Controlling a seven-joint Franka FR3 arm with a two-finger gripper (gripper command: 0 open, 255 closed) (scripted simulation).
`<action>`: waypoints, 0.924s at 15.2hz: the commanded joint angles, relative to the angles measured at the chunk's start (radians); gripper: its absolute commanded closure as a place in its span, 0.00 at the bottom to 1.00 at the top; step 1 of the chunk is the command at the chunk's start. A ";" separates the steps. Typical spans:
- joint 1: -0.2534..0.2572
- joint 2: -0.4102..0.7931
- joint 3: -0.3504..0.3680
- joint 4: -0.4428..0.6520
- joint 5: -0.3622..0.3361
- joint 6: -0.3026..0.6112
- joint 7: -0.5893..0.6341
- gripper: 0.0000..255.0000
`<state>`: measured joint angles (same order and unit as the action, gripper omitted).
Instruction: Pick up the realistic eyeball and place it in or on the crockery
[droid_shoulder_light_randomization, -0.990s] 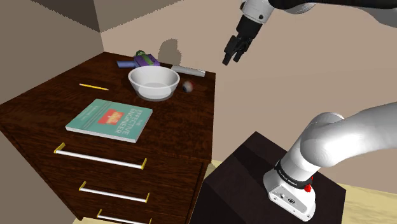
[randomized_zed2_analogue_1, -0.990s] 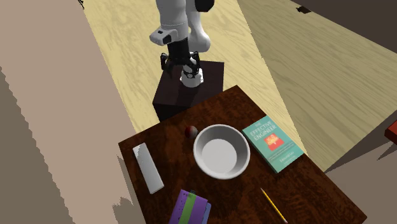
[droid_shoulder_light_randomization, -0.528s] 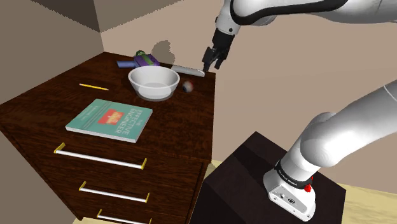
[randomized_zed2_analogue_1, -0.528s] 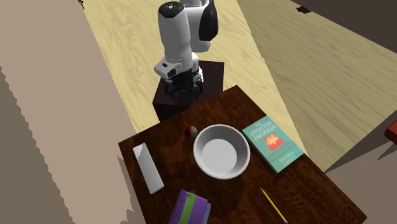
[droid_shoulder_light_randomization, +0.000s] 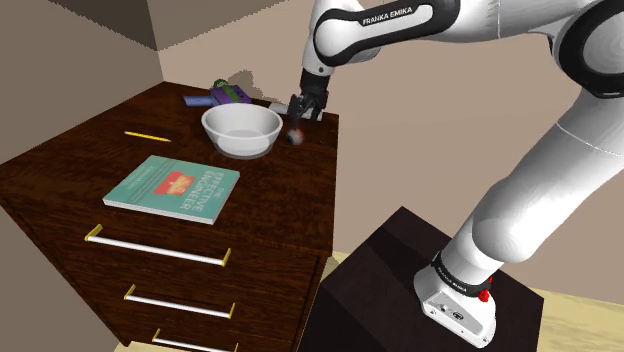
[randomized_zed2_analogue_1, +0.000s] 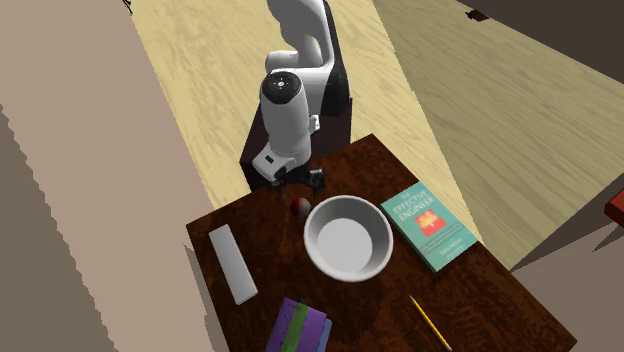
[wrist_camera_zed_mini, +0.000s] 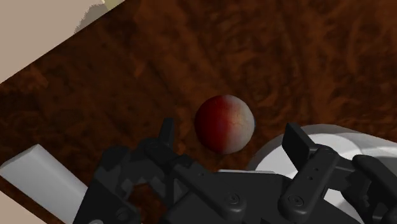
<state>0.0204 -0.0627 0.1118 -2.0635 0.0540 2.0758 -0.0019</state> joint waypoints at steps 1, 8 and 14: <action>0.001 0.045 0.003 0.020 -0.007 0.017 0.006 0.00; 0.004 0.082 0.005 -0.027 -0.010 0.101 0.008 0.00; 0.004 0.082 0.005 -0.027 -0.010 0.101 0.008 0.00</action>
<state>0.0243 0.0169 0.1165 -2.0902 0.0439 2.1754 0.0057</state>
